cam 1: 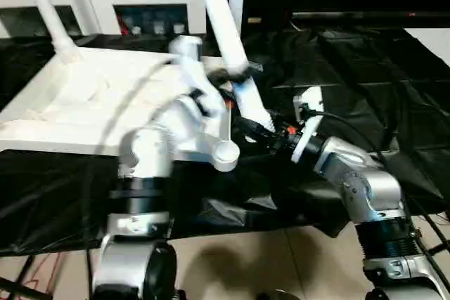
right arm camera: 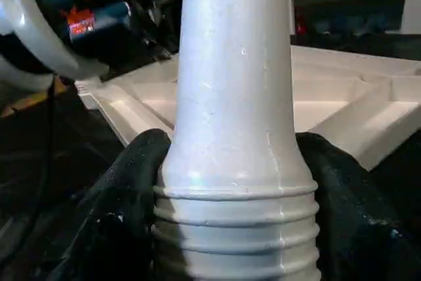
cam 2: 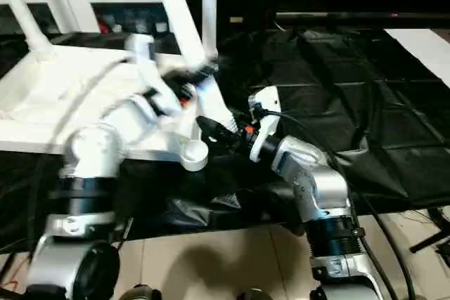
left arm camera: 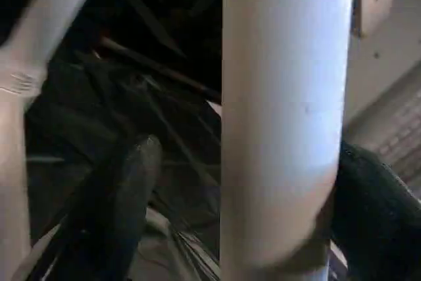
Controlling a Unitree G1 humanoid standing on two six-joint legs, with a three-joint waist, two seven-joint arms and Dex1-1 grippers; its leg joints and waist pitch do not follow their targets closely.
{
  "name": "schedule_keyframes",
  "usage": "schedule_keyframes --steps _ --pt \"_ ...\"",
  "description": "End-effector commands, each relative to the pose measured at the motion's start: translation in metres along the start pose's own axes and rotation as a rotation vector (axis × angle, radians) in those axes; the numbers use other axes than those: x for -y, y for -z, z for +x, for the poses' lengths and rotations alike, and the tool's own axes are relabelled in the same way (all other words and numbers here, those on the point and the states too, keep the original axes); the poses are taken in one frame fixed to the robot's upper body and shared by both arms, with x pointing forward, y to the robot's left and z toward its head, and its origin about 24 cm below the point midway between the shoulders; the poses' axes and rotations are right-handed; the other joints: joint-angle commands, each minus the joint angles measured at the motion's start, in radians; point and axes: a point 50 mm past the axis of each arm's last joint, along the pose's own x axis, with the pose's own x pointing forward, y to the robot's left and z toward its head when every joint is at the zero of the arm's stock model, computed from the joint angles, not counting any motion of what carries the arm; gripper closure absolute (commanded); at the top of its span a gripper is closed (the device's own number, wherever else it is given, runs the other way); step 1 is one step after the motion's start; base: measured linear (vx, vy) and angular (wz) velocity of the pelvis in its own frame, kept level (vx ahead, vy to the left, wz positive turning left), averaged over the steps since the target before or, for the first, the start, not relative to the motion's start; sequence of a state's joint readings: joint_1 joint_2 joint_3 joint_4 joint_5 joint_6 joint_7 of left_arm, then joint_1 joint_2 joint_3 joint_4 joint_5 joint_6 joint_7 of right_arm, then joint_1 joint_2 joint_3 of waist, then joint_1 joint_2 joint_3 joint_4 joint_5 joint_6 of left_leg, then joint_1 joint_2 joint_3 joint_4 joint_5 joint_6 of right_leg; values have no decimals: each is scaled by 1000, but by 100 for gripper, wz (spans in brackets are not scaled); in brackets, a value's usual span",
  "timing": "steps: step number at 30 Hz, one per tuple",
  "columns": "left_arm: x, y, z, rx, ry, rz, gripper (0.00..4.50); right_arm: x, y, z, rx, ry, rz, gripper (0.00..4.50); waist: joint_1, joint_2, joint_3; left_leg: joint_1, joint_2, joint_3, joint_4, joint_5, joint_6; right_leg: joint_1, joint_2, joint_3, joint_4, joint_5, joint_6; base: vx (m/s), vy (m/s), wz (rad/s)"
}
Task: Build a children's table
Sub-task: Pick table leg
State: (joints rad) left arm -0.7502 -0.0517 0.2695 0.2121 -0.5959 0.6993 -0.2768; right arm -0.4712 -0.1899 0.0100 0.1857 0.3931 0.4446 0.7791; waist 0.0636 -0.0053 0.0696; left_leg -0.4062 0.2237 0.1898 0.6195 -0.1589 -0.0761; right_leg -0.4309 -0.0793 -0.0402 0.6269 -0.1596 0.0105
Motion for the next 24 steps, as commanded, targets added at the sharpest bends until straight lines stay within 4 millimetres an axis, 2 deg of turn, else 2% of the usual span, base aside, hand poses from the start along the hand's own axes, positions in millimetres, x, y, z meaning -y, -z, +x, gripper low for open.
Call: schedule_keyframes --steps 1,4,6,7,8,9,10,11,12,14,16,17,19,21,22,24 --pt "0 -4 3 14 -28 7 85 -1 -6 2 5 -20 -35 180 3 -13 -91 21 -9 1 -64 -164 38 58 -30 20 -81 -223 -165 0 0 0" --pt "-1 -5 4 19 -38 5 108 -2 -7 3 -4 -31 -45 180 3 -14 -91 22 -6 1 -65 -155 39 61 -30 19 -76 -176 -187 0 0 0" --pt "0 -5 4 18 -36 8 131 -1 -7 4 -5 -31 -50 180 4 -12 -89 23 -7 1 -65 -169 38 61 -32 20 -78 -189 -193 0 0 0" --pt "2 -5 5 19 -29 3 138 -1 -7 4 -6 -29 -55 180 5 -8 -89 24 -6 1 -66 -173 36 60 -32 20 -78 -193 -193 0 0 0" --pt "3 -5 6 19 -26 1 138 -1 -8 4 -7 -28 -58 180 3 -12 -88 23 -7 1 -66 -182 33 61 -32 20 -80 -200 -191 0 0 0" --pt "3 -5 6 19 -24 0 147 0 -8 4 -7 -27 -59 180 3 -11 -88 24 -7 1 -66 -187 31 61 -32 20 -81 -206 -190 0 0 0" --pt "4 -4 6 19 -17 -3 155 0 -8 4 -7 -22 -62 180 3 -5 -87 24 -7 0 -67 -196 26 60 -33 20 -82 -219 -188 0 0 0" --pt "4 -4 7 19 -13 -5 168 1 -7 4 -7 -20 -64 180 1 -10 -87 23 -7 1 -67 -202 23 61 -32 20 -84 -227 -183 0 0 0" --pt "5 -5 7 22 -13 -6 168 1 -8 2 -6 -18 -65 180 2 -10 -87 25 -7 0 -67 -204 22 60 -32 20 -84 -230 -182 0 0 0" --pt "5 -5 7 25 -10 -6 194 1 -8 1 -6 -15 -66 180 1 -6 -87 24 -7 -1 -68 -212 19 60 -31 19 -85 -239 -178 0 0 0" --pt "6 -6 7 27 -8 -5 207 1 -8 -1 -6 -13 -67 180 0 -9 -87 24 -8 -1 -68 -212 18 61 -31 19 -85 -239 -175 0 0 0" --pt "6 -7 7 27 -5 1 207 1 -8 -2 -8 -12 -69 180 1 -2 -87 26 -7 -1 -68 -213 17 59 -31 19 -85 -238 -177 0 0 0" --pt "6 -7 8 15 -11 27 226 2 -8 -2 -8 -5 -74 180 -1 -4 -88 25 -8 -1 -68 -217 16 60 -30 19 -86 -238 -176 0 0 0" --pt "7 -8 10 9 -12 45 248 1 -11 -4 11 -43 -14 124 -1 -3 -89 27 -8 -1 -67 -219 19 60 -29 19 -86 -230 -177 0 0 0" --pt "7 -9 10 10 -10 46 248 1 -13 -5 14 -53 -9 110 0 4 -88 26 -8 -3 -68 -218 17 60 -29 19 -84 -224 -180 0 0 0" --pt "7 -11 12 14 -15 53 255 5 -24 -13 36 -54 -14 94 0 1 -89 25 -8 -3 -69 -217 21 64 -28 18 -84 -205 -182 0 0 0"
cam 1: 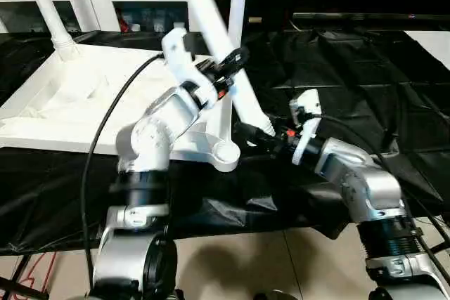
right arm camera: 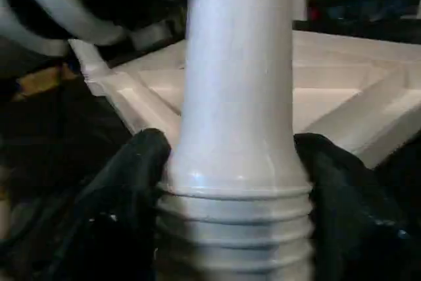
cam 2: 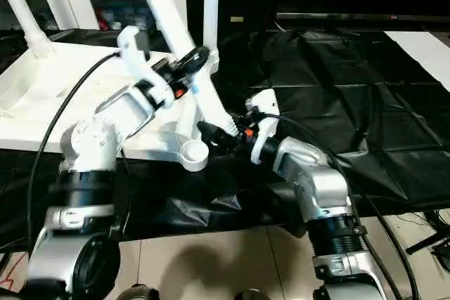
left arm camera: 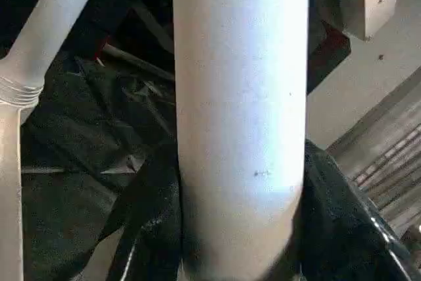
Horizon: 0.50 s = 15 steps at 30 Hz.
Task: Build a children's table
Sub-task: Pick table leg
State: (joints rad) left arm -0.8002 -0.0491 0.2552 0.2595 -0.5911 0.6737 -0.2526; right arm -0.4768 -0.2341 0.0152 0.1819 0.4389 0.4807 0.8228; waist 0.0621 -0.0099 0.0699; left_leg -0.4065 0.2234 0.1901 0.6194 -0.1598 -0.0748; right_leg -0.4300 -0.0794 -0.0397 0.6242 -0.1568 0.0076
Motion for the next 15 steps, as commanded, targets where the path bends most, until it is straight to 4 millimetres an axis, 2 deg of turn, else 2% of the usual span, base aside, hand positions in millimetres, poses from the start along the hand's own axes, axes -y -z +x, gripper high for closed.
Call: schedule_keyframes --steps 1,4,7,8,9,11,15 --pt "1 -7 2 13 -12 41 257 5 -26 -12 64 -2 -23 87 2 4 -89 26 -9 -3 -67 -210 22 65 -27 18 -81 -199 -180 0 0 0" --pt "-1 -8 3 7 -28 54 259 13 -42 -29 84 -12 24 85 3 3 -90 27 -10 -1 -65 -197 30 66 -26 17 -79 -183 -192 0 0 0" --pt "-3 -8 3 5 -33 62 259 26 -57 -41 118 45 64 85 4 -4 -91 26 -11 0 -63 -186 31 66 -28 17 -79 -198 -200 0 0 0" --pt "-2 -8 3 5 -31 64 259 30 -62 -44 127 74 81 85 5 -3 -91 27 -10 0 -63 -186 31 66 -29 17 -79 -201 -203 0 0 0" --pt "-2 -9 3 5 -27 69 260 35 -66 -46 131 103 100 85 5 -6 -90 25 -11 0 -62 -184 28 66 -29 16 -79 -211 -204 0 0 0" --pt "-1 -9 3 5 -23 75 260 39 -70 -49 116 125 112 85 5 -5 -90 27 -12 2 -61 -184 22 64 -29 16 -81 -229 -202 0 0 0" --pt "1 -8 4 -2 -5 91 260 36 -66 -45 4 65 106 85 8 -12 -91 25 -10 2 -61 -173 28 67 -29 16 -81 -227 -192 0 0 0"
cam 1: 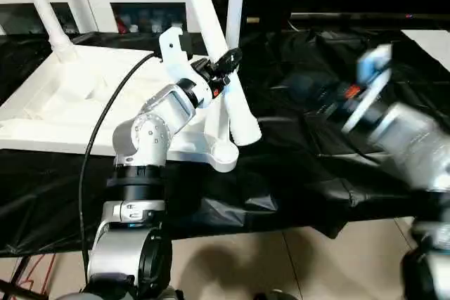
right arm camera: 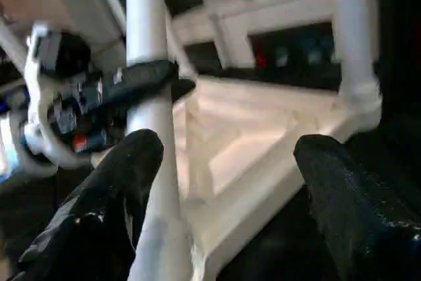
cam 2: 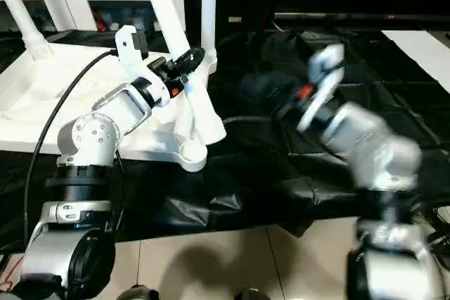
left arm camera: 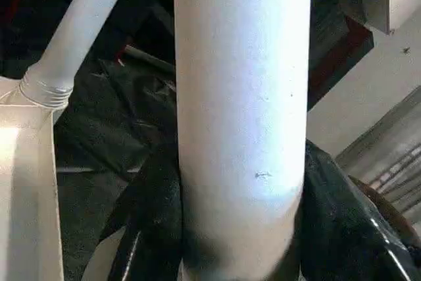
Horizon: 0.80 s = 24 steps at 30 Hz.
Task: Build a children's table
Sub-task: Pick table leg
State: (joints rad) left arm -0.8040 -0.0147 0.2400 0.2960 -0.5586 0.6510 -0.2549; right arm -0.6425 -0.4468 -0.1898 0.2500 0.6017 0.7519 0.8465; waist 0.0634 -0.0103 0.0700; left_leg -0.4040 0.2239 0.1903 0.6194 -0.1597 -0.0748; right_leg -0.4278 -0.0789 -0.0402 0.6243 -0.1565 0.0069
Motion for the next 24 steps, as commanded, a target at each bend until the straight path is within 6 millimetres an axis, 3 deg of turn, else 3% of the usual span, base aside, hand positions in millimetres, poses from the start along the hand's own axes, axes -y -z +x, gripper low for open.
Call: schedule_keyframes --steps 1,2,4,6,11,12,13,16,24 --pt "13 -7 4 9 51 61 260 -7 8 9 -101 -65 -19 85 7 -17 -91 19 -11 1 -61 -168 30 66 -31 15 -79 -230 -188 0 0 0" --pt "13 -7 4 9 51 61 260 -7 8 9 -101 -65 -19 85 7 -15 -91 19 -10 0 -61 -165 30 67 -32 15 -79 -230 -187 0 0 0" --pt "18 -6 4 0 95 107 260 -14 15 16 -174 -127 -28 85 6 -27 -90 20 -9 3 -60 -169 36 64 -33 16 -81 -247 -185 0 0 0" --pt "23 -4 3 -20 134 173 260 -18 19 22 -208 -160 -33 85 9 -18 -89 22 -6 2 -61 -168 33 60 -35 17 -82 -254 -187 0 0 0" --pt "35 2 2 -49 217 245 260 -20 25 35 -262 -176 -70 85 12 -16 -88 23 -3 0 -63 -172 19 57 -37 18 -77 -250 -190 0 0 0" --pt "38 3 1 -55 236 267 260 -20 27 38 -276 -172 -74 85 10 -27 -88 23 -4 4 -62 -173 18 57 -35 19 -80 -253 -190 0 0 0" --pt "39 4 1 -60 249 282 260 -19 28 39 -286 -171 -76 85 12 -21 -87 25 -3 3 -63 -175 16 55 -37 19 -78 -262 -193 0 0 0" --pt "47 11 0 -93 308 339 260 -19 29 43 -303 -188 -86 85 17 -18 -87 25 -3 3 -63 -179 12 56 -37 21 -78 -259 -184 0 0 0" --pt "54 17 -2 -112 366 354 260 -19 33 47 -352 -223 -117 85 20 -21 -88 24 -3 4 -63 -176 10 58 -36 22 -75 -244 -187 0 0 0"
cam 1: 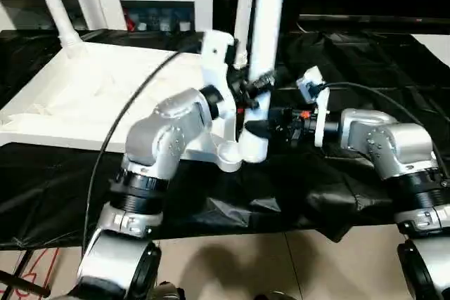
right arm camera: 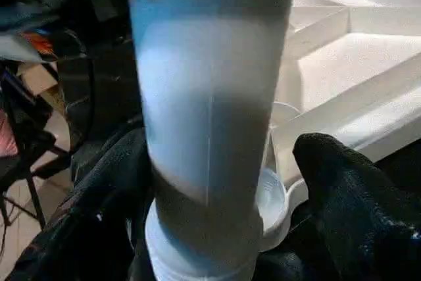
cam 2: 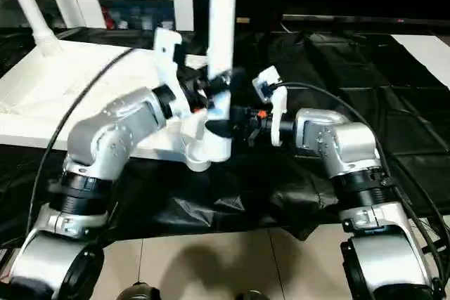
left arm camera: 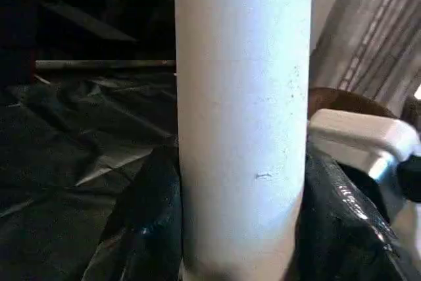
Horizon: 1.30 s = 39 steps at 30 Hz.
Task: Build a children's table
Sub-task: Pick table leg
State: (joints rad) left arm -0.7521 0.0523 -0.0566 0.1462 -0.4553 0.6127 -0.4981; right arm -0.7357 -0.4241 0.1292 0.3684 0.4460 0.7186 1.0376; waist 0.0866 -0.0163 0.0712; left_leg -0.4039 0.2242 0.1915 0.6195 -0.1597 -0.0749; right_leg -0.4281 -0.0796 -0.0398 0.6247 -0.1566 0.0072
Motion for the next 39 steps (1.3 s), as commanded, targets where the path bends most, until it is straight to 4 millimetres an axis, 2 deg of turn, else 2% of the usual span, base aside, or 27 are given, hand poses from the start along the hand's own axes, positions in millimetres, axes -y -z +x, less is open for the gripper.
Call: schedule_keyframes --steps 1,5,6,9,11,15,21,26,28,30,31,33,34,38,39 --pt "7 -5 1 17 37 29 260 1 -5 -1 -8 3 -35 85 -3 -16 -89 24 -3 2 -63 -178 9 57 -35 21 -76 -248 -186 0 0 0" --pt "11 -4 1 20 64 23 260 0 -6 2 -4 -20 -29 85 -3 -16 -89 24 -3 3 -63 -167 15 58 -35 21 -74 -236 -189 0 0 0" --pt "11 -4 1 21 66 21 260 0 -6 3 -5 -23 -29 113 -3 -16 -90 23 -4 3 -62 -166 16 59 -35 22 -74 -231 -191 0 0 0" --pt "12 -4 1 22 70 19 260 0 -4 4 -11 -28 -26 123 -4 -16 -90 24 -3 2 -62 -168 17 59 -34 21 -74 -227 -196 0 0 0" --pt "12 -4 1 24 73 15 260 1 -3 5 -14 -30 -24 157 -3 -15 -90 25 -3 3 -62 -170 17 58 -34 21 -73 -226 -195 0 0 0" --pt "13 -5 1 26 76 7 260 2 -2 6 -14 -29 -19 175 -3 -15 -90 24 -3 2 -63 -168 17 59 -34 21 -73 -228 -194 0 0 0" --pt "13 -5 1 28 78 -5 260 3 -1 6 -12 -32 -13 235 -2 -13 -91 24 -4 2 -62 -164 18 60 -34 21 -73 -220 -197 0 0 0" --pt "10 -4 2 15 42 19 260 3 -1 6 -1 -29 -14 256 -3 -12 -91 26 -3 2 -62 -171 16 59 -34 21 -72 -218 -200 0 0 0" --pt "11 -3 2 8 68 -5 190 3 -1 5 4 -29 -14 259 -3 -12 -91 25 -3 2 -62 -171 16 59 -34 21 -72 -217 -201 0 0 0" --pt "14 -3 1 10 110 -27 190 3 0 6 18 -24 -15 260 -2 -10 -91 25 -4 2 -62 -165 14 60 -34 21 -70 -211 -204 0 0 0" --pt "14 -4 0 18 108 -14 172 2 0 6 30 -17 -15 260 -3 -11 -91 24 -4 2 -62 -165 15 59 -34 21 -71 -209 -205 0 0 0" --pt "9 -9 2 89 28 32 155 2 0 9 94 8 -13 260 -3 -7 -90 24 -4 0 -63 -170 15 59 -35 21 -73 -213 -203 0 0 0" --pt "7 -12 3 138 -7 30 147 1 1 11 132 26 -1 261 -4 -8 -91 24 -3 1 -63 -175 12 60 -35 21 -75 -215 -198 0 0 0" --pt "4 -20 -1 234 -31 -32 145 0 2 12 238 88 4 261 -2 -8 -92 25 -4 1 -65 -172 10 61 -35 21 -73 -200 -200 0 0 0" --pt "2 -21 -3 249 -51 -43 145 1 2 12 262 109 7 261 -2 1 -90 25 -3 3 -65 -182 5 57 -36 23 -77 -197 -200 0 0 0"
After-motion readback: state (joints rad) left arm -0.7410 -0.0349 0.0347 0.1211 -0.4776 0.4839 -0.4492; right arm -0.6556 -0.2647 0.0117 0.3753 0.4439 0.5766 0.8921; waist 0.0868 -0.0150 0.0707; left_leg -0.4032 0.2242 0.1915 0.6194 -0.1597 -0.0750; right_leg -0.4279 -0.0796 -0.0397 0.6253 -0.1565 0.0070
